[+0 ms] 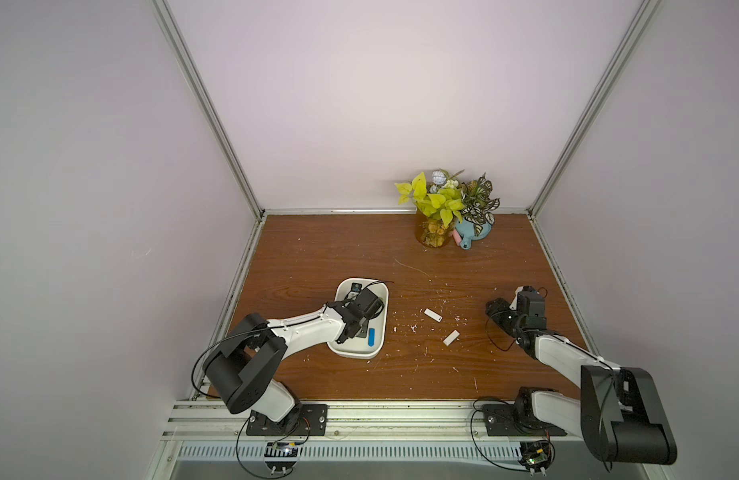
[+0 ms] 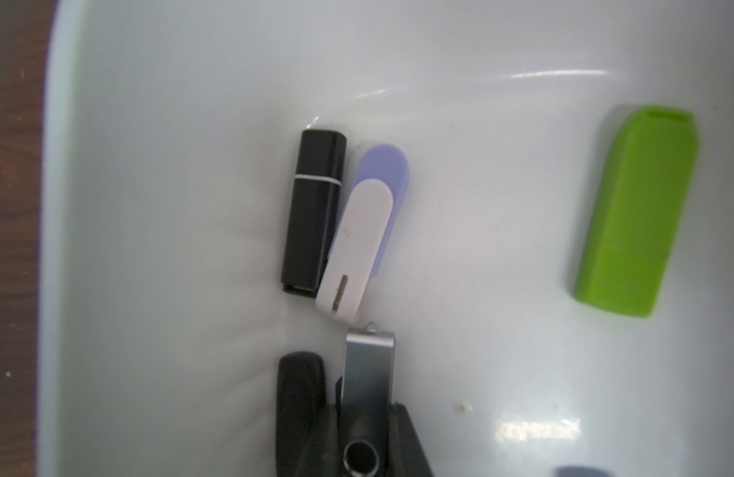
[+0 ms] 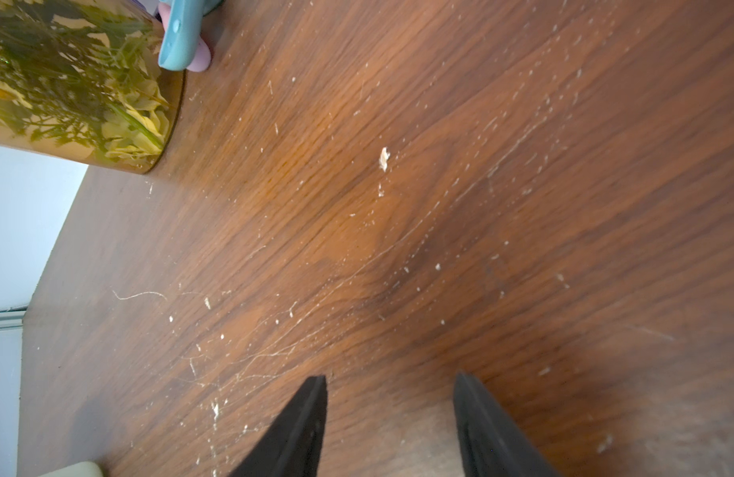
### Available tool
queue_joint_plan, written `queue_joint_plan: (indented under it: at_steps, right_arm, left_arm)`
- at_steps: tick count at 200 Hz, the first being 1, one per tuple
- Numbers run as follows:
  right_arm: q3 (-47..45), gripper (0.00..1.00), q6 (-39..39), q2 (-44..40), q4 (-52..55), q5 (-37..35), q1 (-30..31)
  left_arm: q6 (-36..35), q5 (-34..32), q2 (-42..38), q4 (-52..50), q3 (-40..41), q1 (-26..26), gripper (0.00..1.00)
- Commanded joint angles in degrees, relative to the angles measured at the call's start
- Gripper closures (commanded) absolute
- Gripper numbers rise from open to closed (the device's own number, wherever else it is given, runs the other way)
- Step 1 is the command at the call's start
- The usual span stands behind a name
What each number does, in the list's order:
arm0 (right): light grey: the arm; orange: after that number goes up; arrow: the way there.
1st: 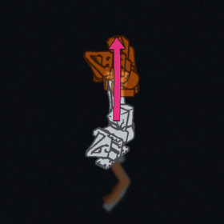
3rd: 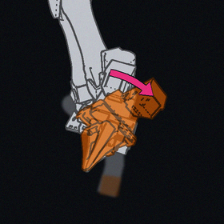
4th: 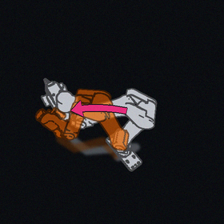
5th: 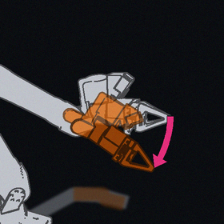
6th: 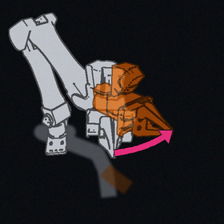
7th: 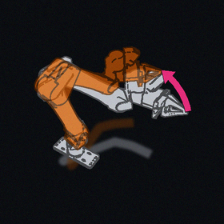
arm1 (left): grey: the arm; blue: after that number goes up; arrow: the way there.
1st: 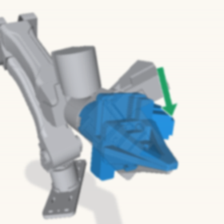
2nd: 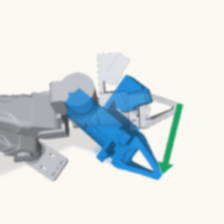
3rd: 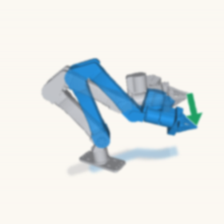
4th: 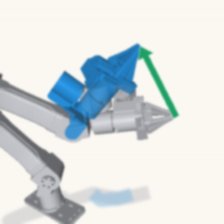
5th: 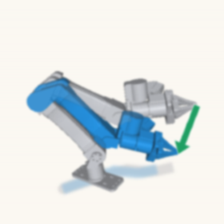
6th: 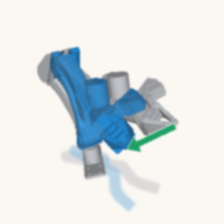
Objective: Put the usb flash drive into the storage box
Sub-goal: Place the USB flash in the storage box.
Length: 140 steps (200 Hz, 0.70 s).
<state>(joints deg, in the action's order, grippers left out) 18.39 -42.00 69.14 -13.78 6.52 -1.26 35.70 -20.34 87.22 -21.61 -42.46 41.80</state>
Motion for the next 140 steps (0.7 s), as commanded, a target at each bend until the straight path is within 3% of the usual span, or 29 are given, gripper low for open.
queue_joint_plan:
  at_steps: [1,34,58,114,140]
  right_arm:
    - [1.85,0.44,-0.32,0.09,-0.99,0.68,0.03]
    - [1.85,0.44,-0.28,-0.02,-0.9,0.72,0.03]
    - [1.93,0.44,-0.19,-0.04,-0.81,0.77,0.03]
    - [3.01,0.42,1.19,0.56,-0.37,1.09,0.67]
    - [5.96,0.41,4.28,1.72,0.64,1.41,5.72]
  left_arm:
    - [0.16,1.16,0.75,-2.56,-1.05,-0.67,0.78]
    - [0.25,2.41,-1.0,-3.69,-1.71,-0.62,0.69]
    - [0.07,3.13,-3.33,-4.81,-2.7,-0.52,0.57]
    - [-2.59,4.89,-13.68,-12.01,-7.28,0.41,0.52]
    - [-5.8,4.81,-22.14,-12.77,-6.33,0.39,0.48]
